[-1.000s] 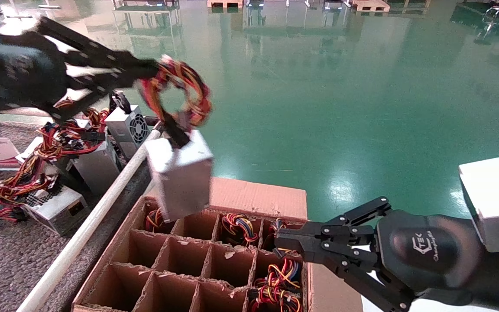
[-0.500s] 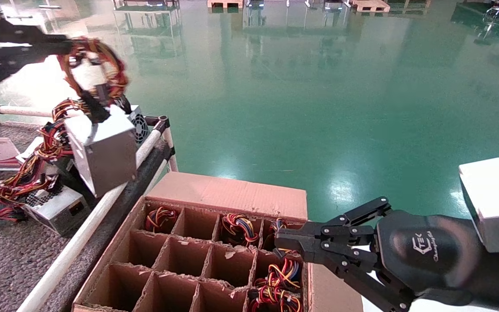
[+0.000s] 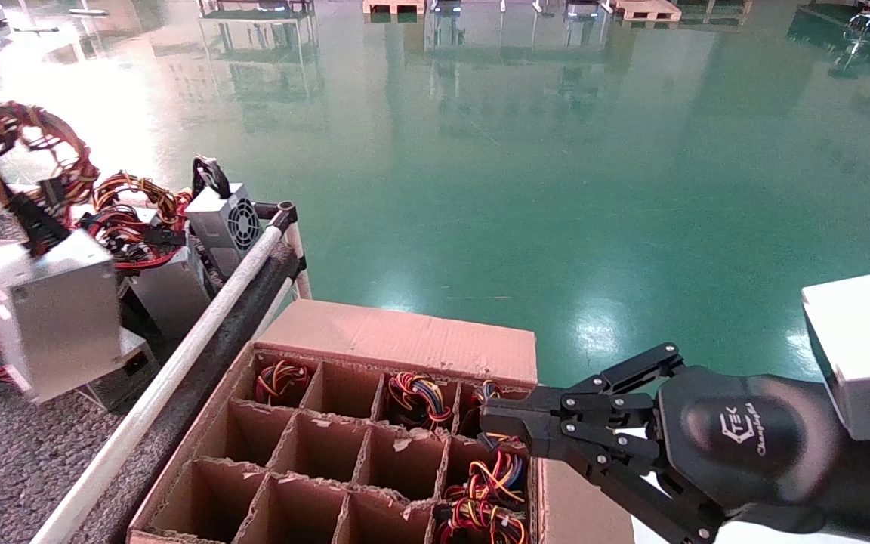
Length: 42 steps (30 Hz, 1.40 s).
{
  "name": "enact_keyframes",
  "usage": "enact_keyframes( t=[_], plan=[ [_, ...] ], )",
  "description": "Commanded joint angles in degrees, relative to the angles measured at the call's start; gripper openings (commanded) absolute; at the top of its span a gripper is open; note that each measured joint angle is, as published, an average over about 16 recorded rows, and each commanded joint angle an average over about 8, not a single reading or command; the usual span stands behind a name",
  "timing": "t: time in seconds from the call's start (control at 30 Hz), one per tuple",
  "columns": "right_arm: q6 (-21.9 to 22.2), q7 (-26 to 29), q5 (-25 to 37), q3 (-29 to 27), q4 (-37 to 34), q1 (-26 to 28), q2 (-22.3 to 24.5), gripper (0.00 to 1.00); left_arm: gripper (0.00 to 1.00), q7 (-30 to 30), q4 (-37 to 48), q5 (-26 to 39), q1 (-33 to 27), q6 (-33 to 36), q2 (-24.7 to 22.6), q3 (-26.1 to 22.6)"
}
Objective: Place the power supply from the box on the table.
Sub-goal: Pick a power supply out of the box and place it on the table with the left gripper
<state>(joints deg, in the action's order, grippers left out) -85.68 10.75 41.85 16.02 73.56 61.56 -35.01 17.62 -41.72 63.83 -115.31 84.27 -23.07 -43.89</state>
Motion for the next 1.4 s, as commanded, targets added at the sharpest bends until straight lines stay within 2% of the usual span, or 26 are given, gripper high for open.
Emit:
enact_keyframes(
  t=[0.03,0.77,1.4],
  plan=[
    [0.00,0.00,0.00,0.00,0.00,0.00,0.00,0.00,0.00,-0.29,0.18,0.80,-0.31,0.03,0.97,-0.49],
    [0.00,0.00,0.00,0.00,0.00,0.00,0.00,0.00,0.00,-5.33,-2.01,1.16,1.69,1.12,6.34,-4.71],
    [0.00,0.00,0.00,0.00,0.00,0.00,0.00,0.00,0.00,-8.38,-4.74,-1.71,3.62,1.62,5.43,-6.26]
  ],
)
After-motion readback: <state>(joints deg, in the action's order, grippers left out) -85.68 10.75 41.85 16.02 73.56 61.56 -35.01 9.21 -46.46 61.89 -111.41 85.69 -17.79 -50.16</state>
